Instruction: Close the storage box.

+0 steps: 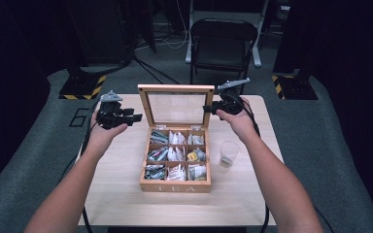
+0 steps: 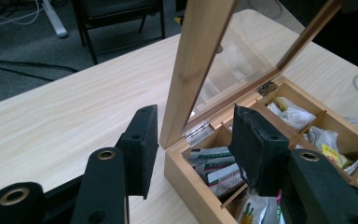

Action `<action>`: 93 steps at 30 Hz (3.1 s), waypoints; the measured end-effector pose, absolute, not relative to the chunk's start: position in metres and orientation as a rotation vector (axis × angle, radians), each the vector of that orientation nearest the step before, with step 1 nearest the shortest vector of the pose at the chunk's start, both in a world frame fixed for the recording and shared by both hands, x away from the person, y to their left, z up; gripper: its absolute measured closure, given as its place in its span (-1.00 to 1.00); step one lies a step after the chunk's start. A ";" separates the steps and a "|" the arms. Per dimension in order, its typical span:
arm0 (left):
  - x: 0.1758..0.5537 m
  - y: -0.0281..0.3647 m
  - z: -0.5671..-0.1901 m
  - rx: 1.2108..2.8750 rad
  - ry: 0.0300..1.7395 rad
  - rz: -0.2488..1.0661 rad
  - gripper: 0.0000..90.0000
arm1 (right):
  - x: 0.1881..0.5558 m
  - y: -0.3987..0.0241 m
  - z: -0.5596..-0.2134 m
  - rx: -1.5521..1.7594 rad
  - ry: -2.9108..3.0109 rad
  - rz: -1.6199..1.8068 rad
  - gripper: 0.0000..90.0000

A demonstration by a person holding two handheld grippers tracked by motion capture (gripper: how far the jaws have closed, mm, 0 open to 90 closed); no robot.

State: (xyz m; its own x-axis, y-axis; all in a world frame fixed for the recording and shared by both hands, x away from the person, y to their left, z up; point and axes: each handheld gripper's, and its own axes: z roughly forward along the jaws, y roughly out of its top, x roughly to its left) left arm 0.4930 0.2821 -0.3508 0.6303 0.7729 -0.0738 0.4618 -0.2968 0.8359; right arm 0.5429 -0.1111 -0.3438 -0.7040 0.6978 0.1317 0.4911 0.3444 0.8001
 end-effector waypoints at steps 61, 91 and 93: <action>0.418 0.272 -0.359 1.948 0.815 0.410 0.26 | 0.436 -0.124 -0.371 0.963 2.366 1.358 0.04; 0.390 0.274 -0.386 1.961 0.810 0.409 0.28 | 0.390 -0.128 -0.384 0.894 2.369 1.405 0.08; 0.389 0.274 -0.388 1.962 0.810 0.409 0.28 | 0.388 -0.128 -0.386 0.903 2.364 1.413 0.09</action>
State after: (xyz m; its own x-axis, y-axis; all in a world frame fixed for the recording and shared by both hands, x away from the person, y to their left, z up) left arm 0.3888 0.2737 -0.3883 0.7259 0.6864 -0.0441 0.3724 -0.3383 0.8642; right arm 0.3884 -0.1284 -0.3859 -0.7793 0.6181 0.1031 0.3835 0.3404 0.8585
